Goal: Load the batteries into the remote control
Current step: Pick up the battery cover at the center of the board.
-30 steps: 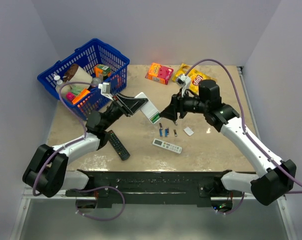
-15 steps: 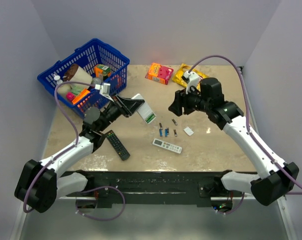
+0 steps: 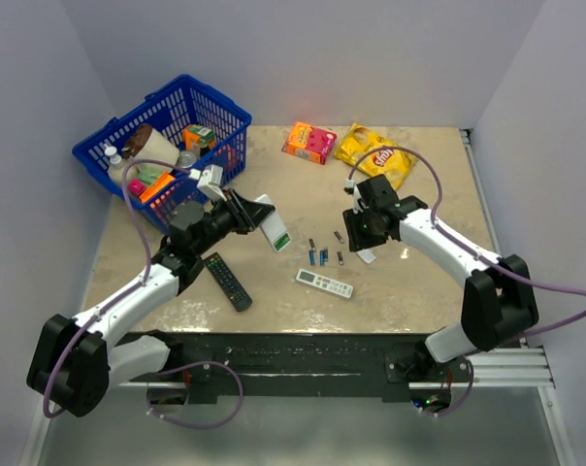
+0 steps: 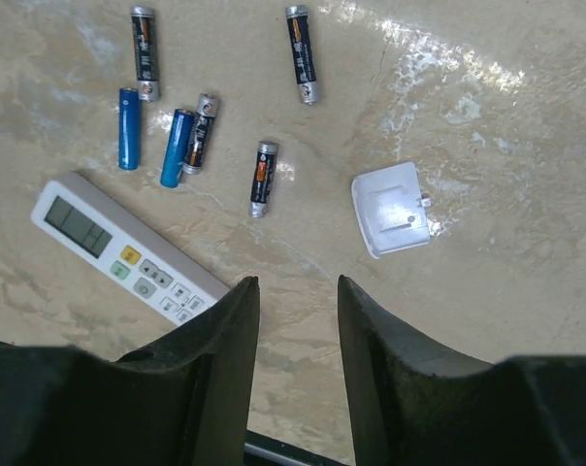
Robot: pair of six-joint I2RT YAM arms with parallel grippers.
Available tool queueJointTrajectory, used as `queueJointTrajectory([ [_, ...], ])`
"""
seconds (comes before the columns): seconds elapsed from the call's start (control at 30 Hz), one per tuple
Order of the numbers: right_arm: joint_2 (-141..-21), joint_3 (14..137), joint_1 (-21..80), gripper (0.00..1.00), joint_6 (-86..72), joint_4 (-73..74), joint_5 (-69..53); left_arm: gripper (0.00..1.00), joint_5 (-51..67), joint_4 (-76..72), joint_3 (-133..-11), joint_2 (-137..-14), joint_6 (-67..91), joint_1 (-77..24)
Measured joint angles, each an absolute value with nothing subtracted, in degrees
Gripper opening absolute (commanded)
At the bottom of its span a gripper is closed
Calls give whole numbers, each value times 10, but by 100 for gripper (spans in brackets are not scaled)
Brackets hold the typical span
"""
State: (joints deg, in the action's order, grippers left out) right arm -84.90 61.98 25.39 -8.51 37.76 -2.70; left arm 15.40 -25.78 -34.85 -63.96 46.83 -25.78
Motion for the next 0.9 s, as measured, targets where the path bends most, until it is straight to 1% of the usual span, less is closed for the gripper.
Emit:
queueJointTrajectory([
  [0.03,-857,619,254,38,-85,377,-24,0,154,-254,-349,-641,469,-256],
  [0.27,-924,618,254,35,-81,371,6,0,160,-244,-342,-650,484,-241],
  [0.57,-968,618,255,32,-76,362,37,0,165,-243,-338,-650,489,-235],
  [0.8,-1007,623,255,21,-69,355,50,0,172,-243,-338,-652,492,-233],
  [0.9,-1013,630,255,20,-65,352,50,0,174,-243,-338,-653,495,-233],
])
